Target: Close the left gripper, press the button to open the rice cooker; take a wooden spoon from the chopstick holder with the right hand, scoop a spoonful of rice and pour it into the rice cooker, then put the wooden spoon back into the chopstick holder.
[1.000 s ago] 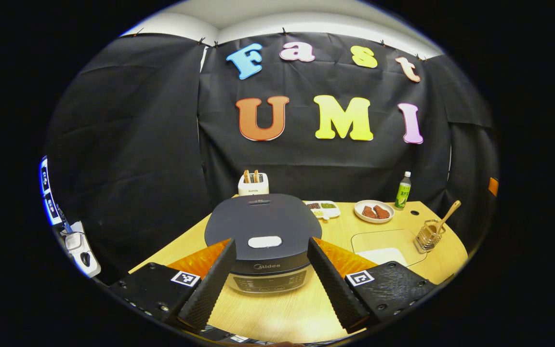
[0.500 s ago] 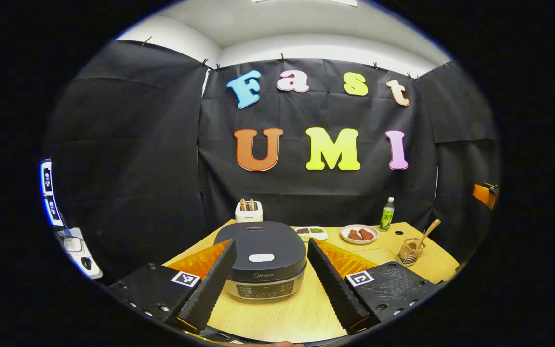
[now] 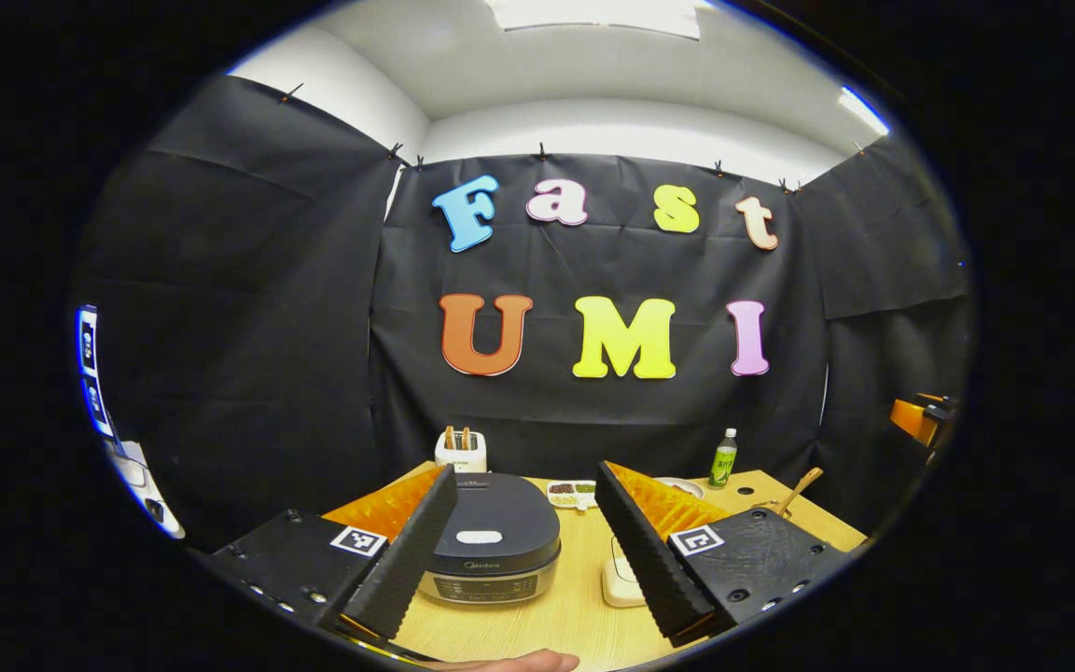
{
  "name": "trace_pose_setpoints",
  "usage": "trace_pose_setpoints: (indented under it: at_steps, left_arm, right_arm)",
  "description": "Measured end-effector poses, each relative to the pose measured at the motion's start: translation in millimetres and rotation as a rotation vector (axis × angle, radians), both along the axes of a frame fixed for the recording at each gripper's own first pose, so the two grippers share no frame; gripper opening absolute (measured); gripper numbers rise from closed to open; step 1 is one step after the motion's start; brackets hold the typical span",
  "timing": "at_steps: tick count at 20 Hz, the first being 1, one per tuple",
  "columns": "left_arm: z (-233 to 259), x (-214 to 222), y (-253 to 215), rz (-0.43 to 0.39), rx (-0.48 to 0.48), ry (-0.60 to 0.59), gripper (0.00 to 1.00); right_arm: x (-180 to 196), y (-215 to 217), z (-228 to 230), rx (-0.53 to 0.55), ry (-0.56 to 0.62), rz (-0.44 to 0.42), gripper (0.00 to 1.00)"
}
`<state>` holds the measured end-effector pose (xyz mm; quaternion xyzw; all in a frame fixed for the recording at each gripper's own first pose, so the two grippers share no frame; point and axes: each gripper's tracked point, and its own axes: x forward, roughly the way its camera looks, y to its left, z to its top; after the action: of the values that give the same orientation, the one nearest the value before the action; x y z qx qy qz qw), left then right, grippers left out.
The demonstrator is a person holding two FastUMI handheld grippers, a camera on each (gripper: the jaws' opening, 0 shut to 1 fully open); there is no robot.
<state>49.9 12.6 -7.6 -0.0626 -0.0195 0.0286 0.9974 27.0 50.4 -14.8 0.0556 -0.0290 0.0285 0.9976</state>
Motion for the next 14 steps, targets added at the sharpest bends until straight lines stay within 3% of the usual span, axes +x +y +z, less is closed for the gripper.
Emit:
trace_pose_setpoints:
  at_steps: [3,4,5,6,7,10,11,13,14]
  left_arm:
    - [-0.4,1.2,-1.0,0.008,0.008,-0.005,0.94]
    - [-1.9,1.6,-3.7,0.004,0.013,-0.007,0.94]
    - [-2.7,2.5,-6.7,-0.002,0.02,-0.007,0.94]
    - [-4.2,3.4,-10.2,-0.009,0.029,-0.005,0.94]
    - [-5.2,5.4,-12.0,-0.01,0.036,-0.002,0.94]
    - [-6.7,9.6,-16.2,-0.008,0.038,-0.001,0.94]
    - [-6.9,9.6,-17.3,-0.011,0.035,-0.001,0.94]
    - [-9.3,11.0,-18.0,-0.01,0.029,0.005,0.94]
    - [-11.4,11.3,-17.8,-0.006,0.029,0.009,0.94]
  right_arm:
    - [-1.3,-12.8,6.9,0.014,-0.017,-0.015,0.92]
    - [-2.0,-16.8,8.1,0.013,-0.025,-0.021,1.0]
    - [-2.3,-20.2,10.5,0.013,-0.035,-0.025,1.0]
    - [-2.5,-22.7,10.2,0.009,-0.039,-0.029,0.92]
    - [-1.8,-26.3,8.8,0.005,-0.036,-0.036,1.0]
    - [1.2,-29.9,3.5,0.005,-0.021,-0.036,1.0]
    - [2.0,-30.7,3.5,0.005,-0.017,-0.034,0.93]
    - [3.1,-33.7,2.5,0.007,-0.016,-0.034,1.0]
    - [3.5,-34.3,2.9,0.009,-0.02,-0.033,0.93]
